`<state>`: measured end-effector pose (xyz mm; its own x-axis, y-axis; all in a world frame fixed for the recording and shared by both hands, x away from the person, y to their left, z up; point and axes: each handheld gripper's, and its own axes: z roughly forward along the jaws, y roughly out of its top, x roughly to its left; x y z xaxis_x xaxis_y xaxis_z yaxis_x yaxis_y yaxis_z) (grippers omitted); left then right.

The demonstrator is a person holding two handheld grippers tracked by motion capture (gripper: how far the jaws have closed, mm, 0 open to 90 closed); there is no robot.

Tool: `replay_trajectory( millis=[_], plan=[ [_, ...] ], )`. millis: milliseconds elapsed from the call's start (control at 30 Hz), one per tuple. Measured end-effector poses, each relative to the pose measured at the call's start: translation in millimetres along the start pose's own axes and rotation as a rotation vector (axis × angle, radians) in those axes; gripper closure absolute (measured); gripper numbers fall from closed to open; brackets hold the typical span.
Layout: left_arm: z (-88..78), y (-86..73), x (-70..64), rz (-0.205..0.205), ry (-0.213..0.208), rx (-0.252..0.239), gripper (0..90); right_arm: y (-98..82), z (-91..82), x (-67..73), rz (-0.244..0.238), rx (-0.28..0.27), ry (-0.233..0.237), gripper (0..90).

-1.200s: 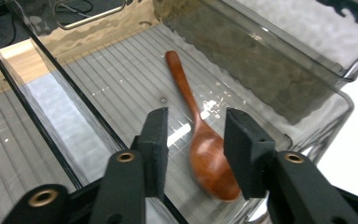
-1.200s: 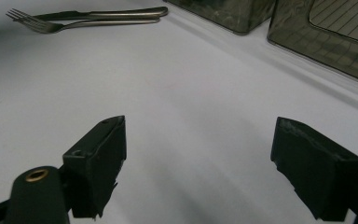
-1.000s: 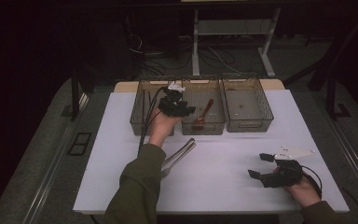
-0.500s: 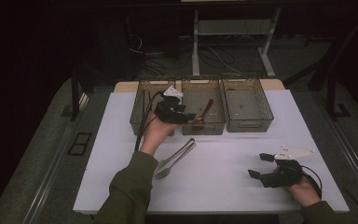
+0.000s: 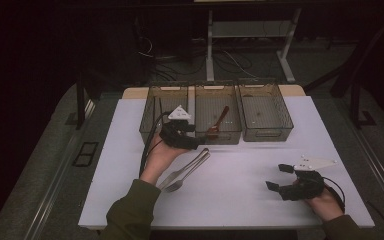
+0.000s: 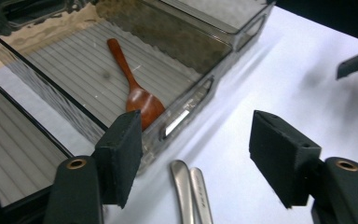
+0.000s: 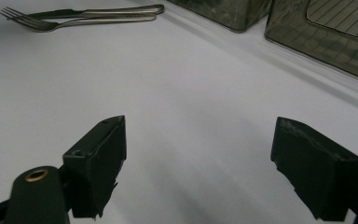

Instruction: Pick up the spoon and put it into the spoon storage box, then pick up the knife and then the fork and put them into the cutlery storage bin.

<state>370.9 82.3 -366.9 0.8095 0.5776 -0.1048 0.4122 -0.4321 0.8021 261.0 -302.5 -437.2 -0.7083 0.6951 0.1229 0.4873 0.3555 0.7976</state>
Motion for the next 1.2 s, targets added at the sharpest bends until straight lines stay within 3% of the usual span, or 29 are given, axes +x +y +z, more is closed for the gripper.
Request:
replay_trajectory(
  millis=[100, 267, 700, 933, 1067, 1200],
  plan=[
    [-3.2, -5.8, -3.7, 0.004, -0.001, 0.012, 31.9, 0.2, -0.2, 0.3, 0.002, 0.002, 0.001, 17.4],
    [-10.6, -17.0, -10.3, 0.002, -0.008, -0.01, 31.9, -0.2, -1.0, 0.5, -0.006, -0.001, -0.001, 17.4],
    [-26.7, -47.9, -21.5, -0.008, -0.001, 0.014, 33.6, -0.5, -2.6, 0.5, -0.01, -0.005, 0.0, 17.4],
    [-23.5, -71.4, -24.9, -0.021, 0.009, 0.051, 51.6, -0.4, -2.0, 0.8, -0.008, -0.001, -0.002, 17.4],
    [-13.9, -85.4, -26.4, -0.032, 0.004, 0.128, 59.3, -0.5, -1.9, 0.8, -0.009, -0.001, -0.003, 17.4],
    [-5.7, -91.6, -26.3, -0.037, 0.006, 0.176, 65.4, -0.4, -2.1, 0.9, -0.011, -0.005, -0.009, 17.4]
  ],
)
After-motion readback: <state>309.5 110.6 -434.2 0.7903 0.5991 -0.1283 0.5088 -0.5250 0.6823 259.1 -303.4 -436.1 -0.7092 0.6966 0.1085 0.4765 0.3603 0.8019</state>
